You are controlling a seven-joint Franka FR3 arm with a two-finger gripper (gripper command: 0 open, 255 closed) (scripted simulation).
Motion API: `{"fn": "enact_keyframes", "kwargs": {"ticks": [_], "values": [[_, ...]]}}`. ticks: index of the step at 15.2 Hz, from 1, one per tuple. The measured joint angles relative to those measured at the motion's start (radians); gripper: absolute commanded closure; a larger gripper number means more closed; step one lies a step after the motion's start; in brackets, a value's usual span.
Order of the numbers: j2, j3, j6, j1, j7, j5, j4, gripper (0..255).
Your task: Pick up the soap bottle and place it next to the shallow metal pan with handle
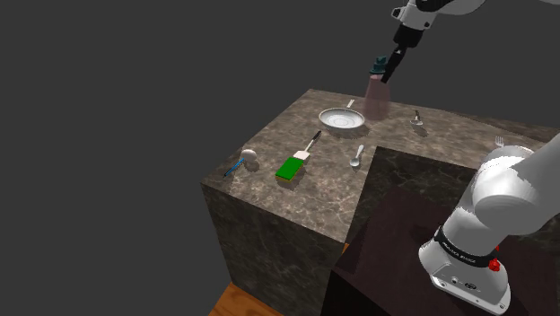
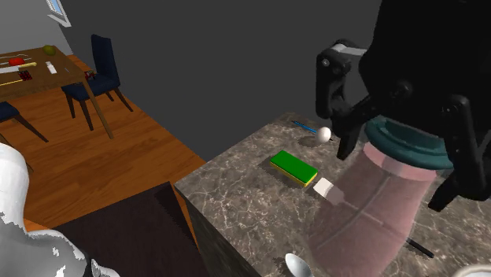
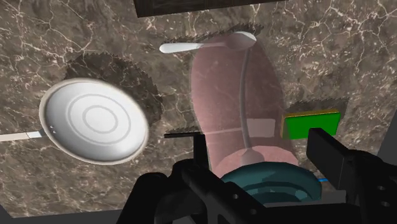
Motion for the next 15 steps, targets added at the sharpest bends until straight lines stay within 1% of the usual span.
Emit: {"fn": "enact_keyframes", "kwargs": {"ticks": [4,6,7,8,11,13,15], "values": [[0.081,-0.102,0.025,0.005,-0.109,0.022,0.056,255],[0.133,-0.159,0.041,0.012,-0.171,0.044,0.088,255],[0.151,-0.186,0.035,0.012,-0.202,0.054,0.109,255],[0.186,-0.221,0.042,0.018,-0.240,0.074,0.133,255],[0.284,-0.311,0.054,0.031,-0.344,0.142,0.191,255],[0.372,-0.374,0.055,0.038,-0.426,0.214,0.243,255],[0.475,-0.434,0.041,0.025,-0.524,0.306,0.304,255]]}}
